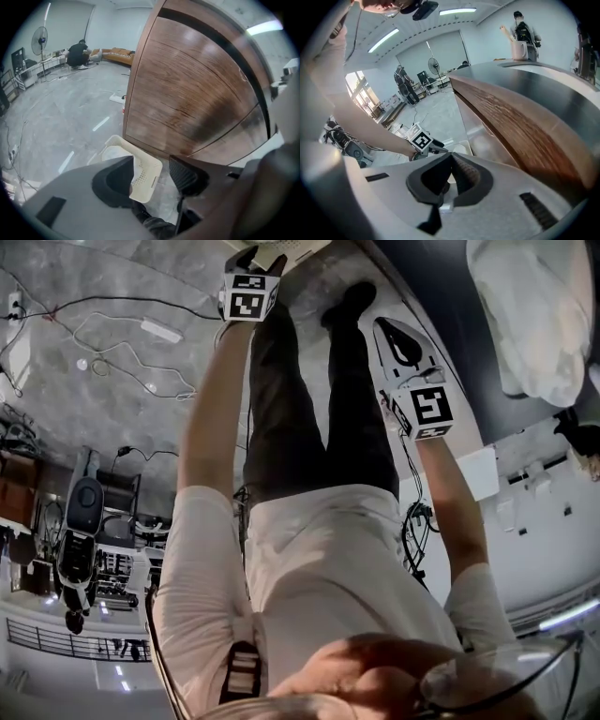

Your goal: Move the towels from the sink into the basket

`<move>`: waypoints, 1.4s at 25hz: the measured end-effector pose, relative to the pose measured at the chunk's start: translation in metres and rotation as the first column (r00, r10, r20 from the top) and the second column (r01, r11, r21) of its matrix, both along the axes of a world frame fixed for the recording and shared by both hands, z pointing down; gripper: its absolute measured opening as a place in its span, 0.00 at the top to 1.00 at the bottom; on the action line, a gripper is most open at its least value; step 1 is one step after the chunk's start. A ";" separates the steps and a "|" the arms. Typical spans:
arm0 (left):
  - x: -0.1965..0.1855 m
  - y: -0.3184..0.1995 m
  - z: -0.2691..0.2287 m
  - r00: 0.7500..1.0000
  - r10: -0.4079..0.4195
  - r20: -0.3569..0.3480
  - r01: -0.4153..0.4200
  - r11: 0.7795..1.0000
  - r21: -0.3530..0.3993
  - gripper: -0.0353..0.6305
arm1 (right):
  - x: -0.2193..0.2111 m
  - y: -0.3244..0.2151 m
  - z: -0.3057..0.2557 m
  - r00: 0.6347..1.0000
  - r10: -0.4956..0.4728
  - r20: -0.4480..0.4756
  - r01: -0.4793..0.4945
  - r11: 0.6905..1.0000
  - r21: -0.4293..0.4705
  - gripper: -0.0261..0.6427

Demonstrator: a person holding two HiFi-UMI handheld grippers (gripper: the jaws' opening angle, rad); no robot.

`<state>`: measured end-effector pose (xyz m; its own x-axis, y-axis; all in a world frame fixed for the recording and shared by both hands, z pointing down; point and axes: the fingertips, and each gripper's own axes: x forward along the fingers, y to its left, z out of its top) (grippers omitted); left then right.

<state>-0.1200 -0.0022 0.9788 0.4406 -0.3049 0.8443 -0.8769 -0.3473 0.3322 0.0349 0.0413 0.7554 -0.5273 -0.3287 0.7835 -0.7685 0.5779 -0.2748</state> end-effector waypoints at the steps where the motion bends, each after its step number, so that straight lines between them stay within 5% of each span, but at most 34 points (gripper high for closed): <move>1: 0.001 0.003 -0.005 1.000 0.003 -0.001 -0.003 1.000 0.001 0.60 | 0.000 0.000 -0.003 1.000 0.000 -0.001 0.000 1.000 0.004 0.97; 8: 0.009 0.007 -0.090 1.000 -0.007 -0.014 0.008 0.998 0.057 0.67 | 0.004 -0.005 -0.056 1.000 -0.017 0.003 0.016 0.997 0.070 0.97; 20: 0.049 -0.007 -0.349 0.993 0.030 -0.110 -0.004 0.972 0.234 0.81 | 0.040 -0.036 -0.240 0.998 0.057 0.036 -0.064 0.968 0.242 0.97; 27: 0.083 -0.009 -0.496 0.980 0.092 -0.178 -0.017 0.924 0.382 0.89 | 0.084 -0.033 -0.343 0.987 0.146 0.072 -0.162 0.927 0.339 0.97; 35: 0.112 0.000 -0.645 0.949 0.196 -0.247 -0.027 0.830 0.557 0.90 | 0.131 -0.009 -0.452 0.973 0.214 0.082 -0.226 0.828 0.513 0.97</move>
<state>-0.0075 -0.0017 0.3336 0.6918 -0.6071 0.3909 -0.7183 -0.6337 0.2870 0.1657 0.0326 0.3033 -0.4063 -0.7908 0.4578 -0.8900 0.4560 -0.0020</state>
